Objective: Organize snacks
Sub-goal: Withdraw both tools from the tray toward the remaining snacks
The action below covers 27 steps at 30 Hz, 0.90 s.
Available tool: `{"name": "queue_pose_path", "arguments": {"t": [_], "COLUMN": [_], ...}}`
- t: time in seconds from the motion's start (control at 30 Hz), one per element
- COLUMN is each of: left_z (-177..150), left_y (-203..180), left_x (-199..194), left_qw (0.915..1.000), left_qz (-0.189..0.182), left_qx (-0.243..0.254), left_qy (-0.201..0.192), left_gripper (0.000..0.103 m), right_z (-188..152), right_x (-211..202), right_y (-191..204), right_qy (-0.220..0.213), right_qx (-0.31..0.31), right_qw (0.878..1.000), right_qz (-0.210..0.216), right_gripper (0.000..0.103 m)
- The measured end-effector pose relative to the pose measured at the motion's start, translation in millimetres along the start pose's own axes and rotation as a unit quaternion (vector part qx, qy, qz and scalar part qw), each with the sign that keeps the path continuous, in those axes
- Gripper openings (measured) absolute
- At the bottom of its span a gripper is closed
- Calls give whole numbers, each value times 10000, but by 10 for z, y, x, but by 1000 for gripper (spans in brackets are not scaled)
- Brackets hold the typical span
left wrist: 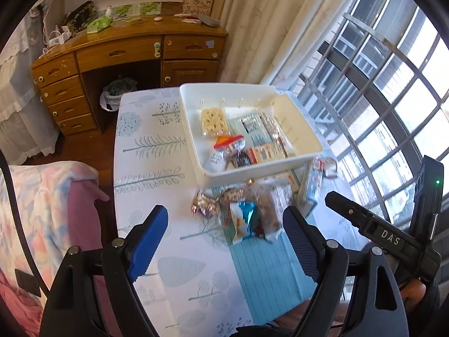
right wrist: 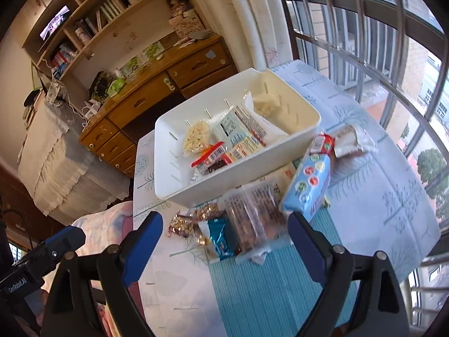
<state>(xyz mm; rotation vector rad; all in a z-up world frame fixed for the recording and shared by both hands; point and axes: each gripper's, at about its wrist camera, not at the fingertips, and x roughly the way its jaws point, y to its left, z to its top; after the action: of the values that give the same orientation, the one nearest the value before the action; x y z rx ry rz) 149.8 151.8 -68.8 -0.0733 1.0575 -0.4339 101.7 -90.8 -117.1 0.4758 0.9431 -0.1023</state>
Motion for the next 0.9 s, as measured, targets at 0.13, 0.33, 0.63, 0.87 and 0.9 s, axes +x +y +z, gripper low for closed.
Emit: {"name": "queue_pose_path", "arguments": {"t": [0.13, 0.33, 0.63, 0.87, 0.9], "left_z": [-104, -227, -245, -241, -231], "left_y": [47, 103, 115, 121, 121], "left_x": [8, 109, 464, 911, 973], "left_qw": [9998, 9986, 9949, 9879, 9870], "left_qz": [-26, -15, 126, 335, 351], "left_qx": [108, 270, 518, 919, 969], "left_qy": [141, 453, 860, 1205, 1230], "left_gripper": [83, 83, 83, 83, 83], "right_z": [-215, -507, -796, -841, -833], "right_x": [-20, 35, 182, 334, 367], "right_y": [-58, -174, -326, -390, -394], "right_qy": [55, 321, 768, 795, 796], "right_qx": [294, 727, 1080, 1118, 1094], "right_qw": [9996, 9968, 9912, 9905, 9908], "right_qz": [-16, -18, 11, 113, 99], "right_gripper": [91, 91, 91, 91, 91]}}
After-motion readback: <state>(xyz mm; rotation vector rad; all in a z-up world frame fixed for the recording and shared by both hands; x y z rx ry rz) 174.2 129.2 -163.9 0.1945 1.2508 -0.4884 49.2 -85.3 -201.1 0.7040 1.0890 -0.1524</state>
